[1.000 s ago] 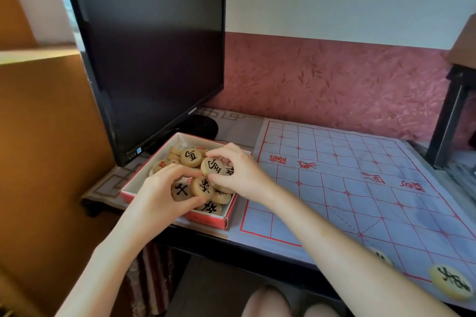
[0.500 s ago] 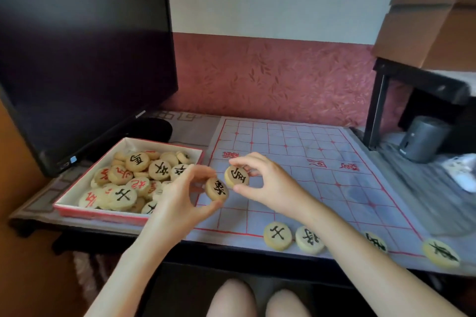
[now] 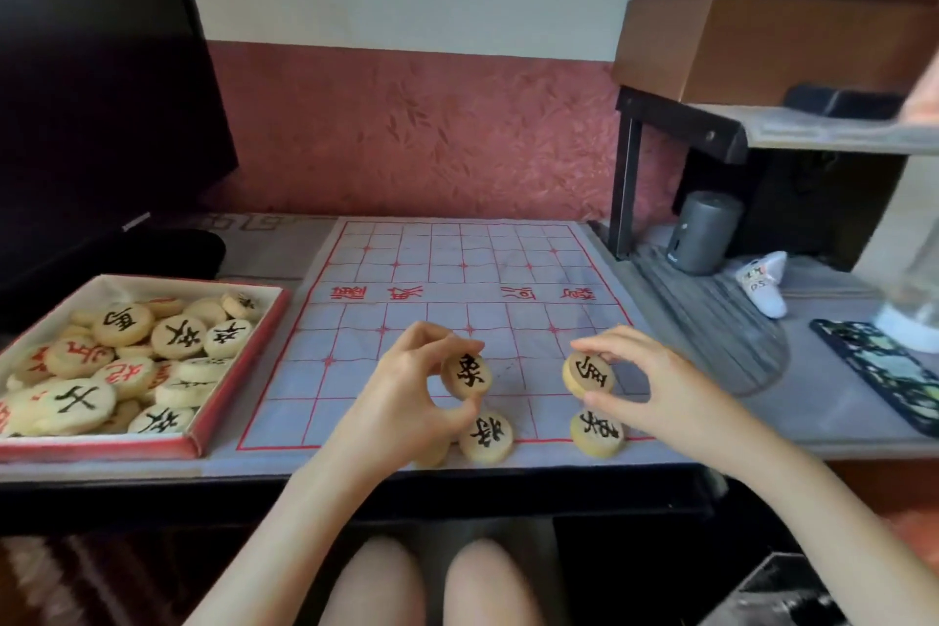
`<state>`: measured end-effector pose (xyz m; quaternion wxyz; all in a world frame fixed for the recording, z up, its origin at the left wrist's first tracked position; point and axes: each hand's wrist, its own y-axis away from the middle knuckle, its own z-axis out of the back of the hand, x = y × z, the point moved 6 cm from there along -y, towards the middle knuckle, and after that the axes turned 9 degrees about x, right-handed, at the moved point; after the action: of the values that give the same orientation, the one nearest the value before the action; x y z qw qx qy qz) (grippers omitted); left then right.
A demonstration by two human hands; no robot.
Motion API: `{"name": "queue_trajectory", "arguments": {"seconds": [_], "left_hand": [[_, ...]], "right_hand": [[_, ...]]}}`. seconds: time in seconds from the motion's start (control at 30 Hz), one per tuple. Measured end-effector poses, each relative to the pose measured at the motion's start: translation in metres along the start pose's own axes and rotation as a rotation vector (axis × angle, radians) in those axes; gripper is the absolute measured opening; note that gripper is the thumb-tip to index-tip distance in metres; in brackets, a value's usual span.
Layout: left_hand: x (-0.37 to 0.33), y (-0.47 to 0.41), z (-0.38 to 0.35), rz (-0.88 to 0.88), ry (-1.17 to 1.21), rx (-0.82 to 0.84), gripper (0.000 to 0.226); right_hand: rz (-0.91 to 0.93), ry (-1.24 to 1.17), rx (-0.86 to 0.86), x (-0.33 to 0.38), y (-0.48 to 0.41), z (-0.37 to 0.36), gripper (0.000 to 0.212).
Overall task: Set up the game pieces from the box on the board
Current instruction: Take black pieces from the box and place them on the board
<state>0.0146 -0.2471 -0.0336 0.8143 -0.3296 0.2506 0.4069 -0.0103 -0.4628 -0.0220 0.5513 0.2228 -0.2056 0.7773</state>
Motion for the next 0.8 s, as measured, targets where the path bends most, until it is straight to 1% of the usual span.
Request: {"name": "queue_trajectory", "arguments": {"seconds": [0.1, 0.2, 0.47, 0.67, 0.8], "left_hand": [[-0.005, -0.005, -0.015, 0.000, 0.013, 0.033, 0.045], [-0.010, -0.009, -0.025, -0.008, 0.030, 0.059, 0.042], [-0.018, -0.013, -0.038, -0.031, 0.076, 0.049, 0.034], [-0.008, -0.006, -0.037, 0.008, 0.107, 0.069, 0.038], [0.001, 0.003, -0.022, 0.021, 0.062, 0.045, 0.041]], "right_hand": [[-0.055, 0.024, -0.017, -0.024, 0.028, 0.013, 0.040], [-0.104, 0.034, -0.017, -0.041, 0.044, 0.015, 0.040], [-0.155, 0.053, 0.013, -0.054, 0.046, 0.003, 0.044], [-0.148, 0.090, 0.029, -0.052, 0.044, 0.001, 0.046], [-0.078, 0.002, -0.019, -0.032, 0.037, 0.003, 0.042]]}}
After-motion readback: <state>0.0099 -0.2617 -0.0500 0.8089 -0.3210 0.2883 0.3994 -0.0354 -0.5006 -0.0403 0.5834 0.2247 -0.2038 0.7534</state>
